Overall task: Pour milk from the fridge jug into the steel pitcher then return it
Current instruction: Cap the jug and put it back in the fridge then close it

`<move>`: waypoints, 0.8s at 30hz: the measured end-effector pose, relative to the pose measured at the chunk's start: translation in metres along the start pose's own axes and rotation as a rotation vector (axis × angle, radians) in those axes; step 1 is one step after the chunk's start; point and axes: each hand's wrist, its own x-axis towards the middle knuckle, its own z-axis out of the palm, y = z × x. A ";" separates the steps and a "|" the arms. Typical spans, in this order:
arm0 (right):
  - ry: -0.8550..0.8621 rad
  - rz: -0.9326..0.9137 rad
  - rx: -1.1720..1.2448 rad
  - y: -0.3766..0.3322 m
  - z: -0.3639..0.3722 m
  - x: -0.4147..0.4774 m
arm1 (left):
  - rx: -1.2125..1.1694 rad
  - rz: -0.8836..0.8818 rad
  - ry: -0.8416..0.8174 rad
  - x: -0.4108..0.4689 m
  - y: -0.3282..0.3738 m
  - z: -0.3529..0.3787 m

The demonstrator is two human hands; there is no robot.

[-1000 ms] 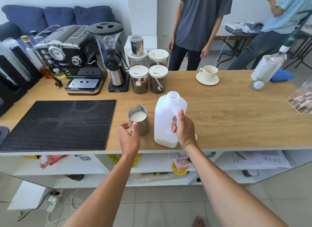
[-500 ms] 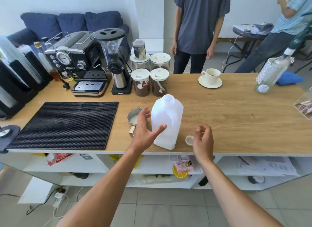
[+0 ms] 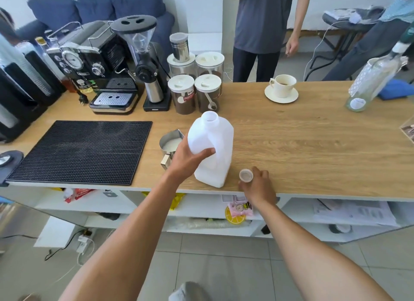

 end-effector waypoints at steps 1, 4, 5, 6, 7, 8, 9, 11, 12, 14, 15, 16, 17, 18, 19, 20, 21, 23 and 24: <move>-0.005 -0.009 -0.011 0.000 0.001 0.003 | -0.007 -0.008 0.001 0.001 -0.002 0.000; -0.013 -0.042 -0.051 -0.002 0.002 0.007 | -0.012 -0.027 0.007 0.001 -0.003 0.000; -0.011 -0.047 -0.052 -0.002 0.003 0.008 | -0.013 -0.027 0.004 0.001 -0.004 0.000; -0.008 -0.048 -0.033 -0.003 0.002 0.009 | -0.019 -0.029 -0.001 0.001 -0.005 0.000; -0.008 -0.041 0.022 -0.003 0.001 0.009 | -0.024 -0.037 -0.005 0.000 -0.006 0.000; -0.007 -0.039 0.122 -0.006 -0.002 0.010 | -0.024 -0.039 -0.007 0.001 -0.006 -0.002; -0.006 -0.050 0.251 -0.010 -0.007 0.011 | -0.021 -0.036 -0.011 0.001 -0.005 -0.003; 0.009 -0.087 0.457 -0.023 -0.026 0.010 | -0.008 -0.032 -0.015 0.000 -0.003 -0.004; 0.032 -0.117 0.501 -0.033 -0.039 0.010 | 0.002 -0.031 -0.016 0.000 -0.003 -0.004; 0.077 -0.226 0.539 -0.052 -0.063 0.009 | -0.006 -0.038 -0.011 -0.002 -0.002 -0.004; 0.096 -0.293 0.559 -0.061 -0.077 0.007 | -0.010 -0.035 -0.014 -0.002 -0.001 -0.003; 0.110 -0.355 0.566 -0.071 -0.090 0.004 | -0.010 -0.033 -0.019 -0.002 -0.001 -0.002; 0.120 -0.409 0.558 -0.080 -0.103 0.001 | -0.012 -0.035 -0.024 -0.001 -0.001 -0.002; 0.127 -0.459 0.527 -0.089 -0.116 -0.004 | -0.016 -0.038 -0.025 -0.002 -0.001 -0.002; 0.129 -0.505 0.483 -0.097 -0.127 -0.007 | -0.021 -0.038 -0.023 -0.002 -0.001 -0.002; 0.117 -0.544 0.428 -0.106 -0.137 -0.011 | -0.024 -0.034 -0.022 -0.002 -0.001 -0.003; 0.095 -0.574 0.368 -0.114 -0.143 -0.013 | -0.025 -0.030 -0.022 -0.003 0.000 -0.003; 0.055 -0.611 0.249 -0.127 -0.149 -0.015 | -0.029 -0.028 -0.020 -0.004 0.002 -0.003; 0.045 -0.618 0.197 -0.132 -0.150 -0.015 | -0.036 -0.027 -0.021 -0.004 0.001 -0.003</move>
